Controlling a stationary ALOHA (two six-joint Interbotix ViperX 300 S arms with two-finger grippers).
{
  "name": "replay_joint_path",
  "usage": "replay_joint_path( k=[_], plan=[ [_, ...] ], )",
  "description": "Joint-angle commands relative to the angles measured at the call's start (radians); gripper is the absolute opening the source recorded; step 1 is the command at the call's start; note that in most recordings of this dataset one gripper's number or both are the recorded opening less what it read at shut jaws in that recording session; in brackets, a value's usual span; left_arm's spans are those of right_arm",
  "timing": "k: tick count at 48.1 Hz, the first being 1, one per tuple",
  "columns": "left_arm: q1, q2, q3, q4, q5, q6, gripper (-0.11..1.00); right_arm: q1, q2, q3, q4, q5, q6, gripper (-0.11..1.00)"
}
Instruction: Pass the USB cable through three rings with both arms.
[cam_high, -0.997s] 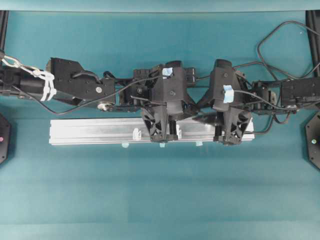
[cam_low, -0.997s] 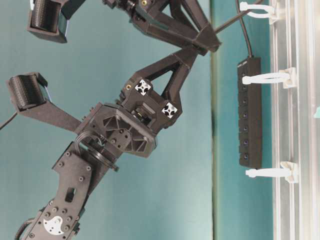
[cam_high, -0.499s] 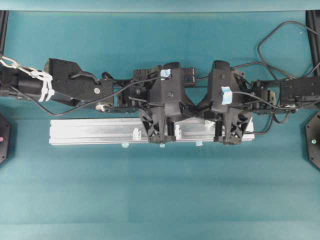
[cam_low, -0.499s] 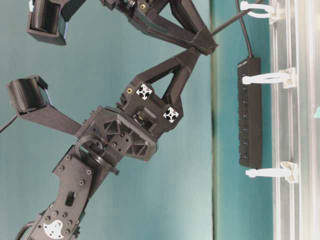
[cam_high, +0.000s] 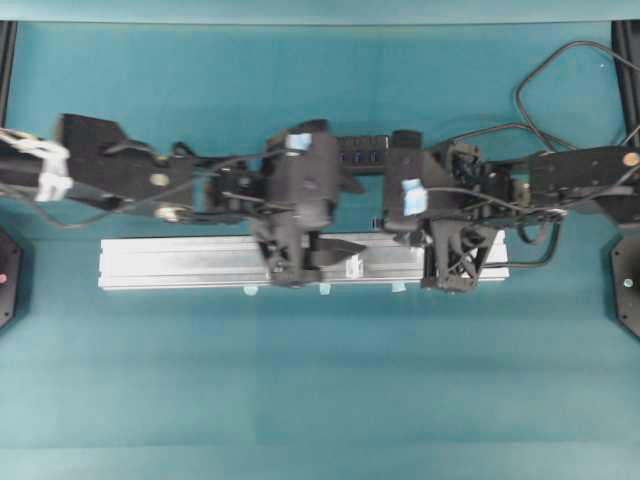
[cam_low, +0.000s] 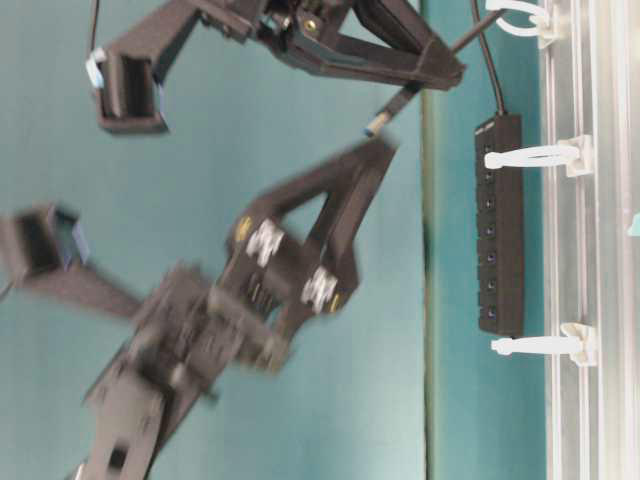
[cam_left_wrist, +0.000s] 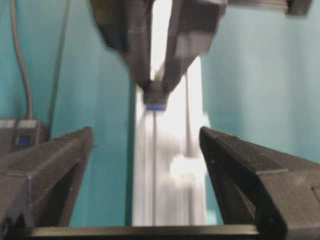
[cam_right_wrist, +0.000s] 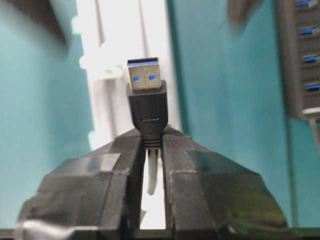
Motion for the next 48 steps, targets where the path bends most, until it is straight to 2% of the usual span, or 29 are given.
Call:
replay_joint_path(
  k=[1,9,18,48],
  plan=[
    [0.0,-0.074,0.037,0.002,-0.006,-0.002,0.91,0.017,0.006,-0.031,0.005,0.028,-0.009,-0.07],
    [0.002,-0.147,0.115,0.002,-0.006,-0.02,0.91,0.026,0.032,-0.035,0.006,0.054,-0.009,-0.07],
    [0.002,-0.19,0.158,0.002,-0.006,-0.051,0.91,0.037,0.078,-0.032,0.006,0.089,-0.009,-0.07],
    [0.002,-0.199,0.167,0.002,-0.006,-0.054,0.9,0.044,0.198,-0.103,0.005,0.095,-0.014,-0.07]
  ],
)
